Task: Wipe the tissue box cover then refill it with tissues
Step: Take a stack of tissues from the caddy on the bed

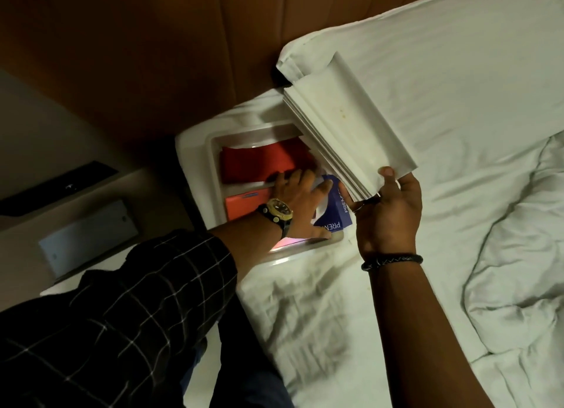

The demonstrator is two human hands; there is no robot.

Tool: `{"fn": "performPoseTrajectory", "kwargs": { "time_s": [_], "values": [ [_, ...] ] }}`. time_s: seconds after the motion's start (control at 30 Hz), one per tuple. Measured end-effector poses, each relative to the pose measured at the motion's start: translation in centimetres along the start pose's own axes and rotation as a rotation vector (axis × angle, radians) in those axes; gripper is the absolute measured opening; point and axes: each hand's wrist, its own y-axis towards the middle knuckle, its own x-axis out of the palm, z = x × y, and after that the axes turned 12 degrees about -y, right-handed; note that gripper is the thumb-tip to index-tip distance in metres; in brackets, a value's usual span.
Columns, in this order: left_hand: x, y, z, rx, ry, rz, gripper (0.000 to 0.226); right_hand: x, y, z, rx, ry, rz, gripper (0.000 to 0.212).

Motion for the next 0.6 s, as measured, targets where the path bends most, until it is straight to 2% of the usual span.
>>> {"fn": "performPoseTrajectory", "kwargs": {
  "time_s": [0.07,0.23,0.27,0.3,0.37,0.43,0.5,0.6],
  "values": [
    [-0.1,-1.2,-1.3,-0.119,-0.205,0.090,0.082,0.7,-0.5,0.2,0.010,0.005,-0.034,0.027],
    [-2.4,-7.2,-7.2,-0.642,-1.307,0.481,0.020,3.7,-2.6,1.1,0.041,-0.003,-0.181,0.013],
    [-3.4,-8.9,-8.7,-0.737,-1.507,0.493,0.013,4.4,-3.1,1.4,0.051,-0.026,-0.226,0.012],
    [-4.3,-10.6,-10.3,-0.803,-1.666,0.454,0.017,5.2,-3.7,1.7,0.057,-0.055,-0.279,0.012],
    [-5.7,-13.8,-13.3,-0.846,-1.926,0.353,0.047,6.7,-4.9,2.3,0.072,-0.107,-0.410,0.015],
    [-6.5,-16.8,-16.0,-0.765,-2.136,0.340,0.070,8.6,-6.0,3.0,0.098,-0.132,-0.554,0.024],
    [-7.0,-18.9,-17.7,-0.671,-2.255,0.370,0.075,10.4,-7.0,3.6,0.148,-0.107,-0.672,0.032],
    [-6.9,-22.2,-19.9,-0.606,-2.353,0.424,0.066,13.5,-9.2,4.9,0.212,-0.141,-0.801,0.032]
  ]
}}
